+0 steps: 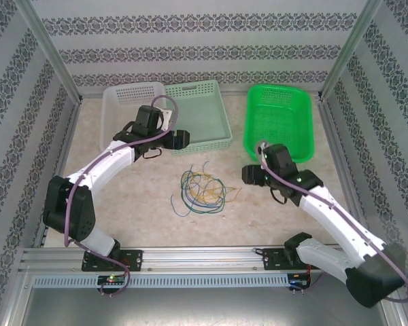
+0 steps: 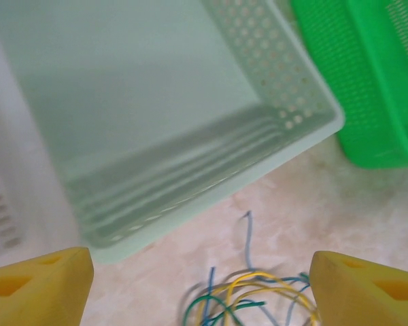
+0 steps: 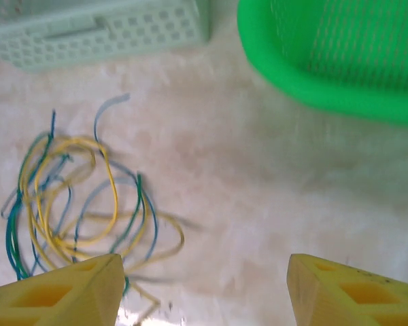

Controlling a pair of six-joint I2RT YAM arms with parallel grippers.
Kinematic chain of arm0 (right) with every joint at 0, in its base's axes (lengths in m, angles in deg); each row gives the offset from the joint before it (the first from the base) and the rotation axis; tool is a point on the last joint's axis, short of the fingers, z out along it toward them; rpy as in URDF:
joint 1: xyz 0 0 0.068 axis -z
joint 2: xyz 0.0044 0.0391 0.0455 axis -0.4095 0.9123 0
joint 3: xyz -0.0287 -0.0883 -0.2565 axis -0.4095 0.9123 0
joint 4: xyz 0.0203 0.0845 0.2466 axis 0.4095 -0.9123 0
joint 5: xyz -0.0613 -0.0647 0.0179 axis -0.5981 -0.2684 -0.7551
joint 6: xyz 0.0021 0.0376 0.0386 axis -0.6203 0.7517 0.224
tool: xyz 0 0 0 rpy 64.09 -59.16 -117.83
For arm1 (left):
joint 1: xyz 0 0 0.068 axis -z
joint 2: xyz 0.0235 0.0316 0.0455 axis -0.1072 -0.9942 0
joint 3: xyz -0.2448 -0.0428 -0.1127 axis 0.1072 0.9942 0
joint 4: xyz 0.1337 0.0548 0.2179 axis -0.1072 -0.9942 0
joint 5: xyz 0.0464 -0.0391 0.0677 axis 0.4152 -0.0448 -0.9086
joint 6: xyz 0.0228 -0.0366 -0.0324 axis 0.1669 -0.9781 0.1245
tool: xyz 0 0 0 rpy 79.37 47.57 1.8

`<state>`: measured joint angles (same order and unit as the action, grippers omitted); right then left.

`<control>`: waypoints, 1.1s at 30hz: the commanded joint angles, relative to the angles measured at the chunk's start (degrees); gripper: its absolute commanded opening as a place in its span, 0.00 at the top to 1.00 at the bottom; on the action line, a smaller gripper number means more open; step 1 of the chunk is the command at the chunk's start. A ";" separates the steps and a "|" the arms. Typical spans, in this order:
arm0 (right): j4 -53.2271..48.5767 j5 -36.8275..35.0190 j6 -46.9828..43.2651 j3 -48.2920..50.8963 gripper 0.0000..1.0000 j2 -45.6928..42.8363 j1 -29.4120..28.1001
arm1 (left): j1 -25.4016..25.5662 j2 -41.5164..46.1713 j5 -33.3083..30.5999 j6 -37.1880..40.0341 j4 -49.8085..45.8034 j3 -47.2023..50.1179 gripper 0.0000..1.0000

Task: Untangle the cables

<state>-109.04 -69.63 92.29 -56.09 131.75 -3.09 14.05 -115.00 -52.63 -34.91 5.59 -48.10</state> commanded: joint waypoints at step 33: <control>13.63 -18.00 24.46 9.34 0.96 7.93 -17.04 | 0.44 -2.55 7.84 -3.45 5.71 -1.29 0.12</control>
<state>-93.74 -84.32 117.95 -44.35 141.41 -19.62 14.05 -118.10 -45.85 -39.28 10.22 -48.10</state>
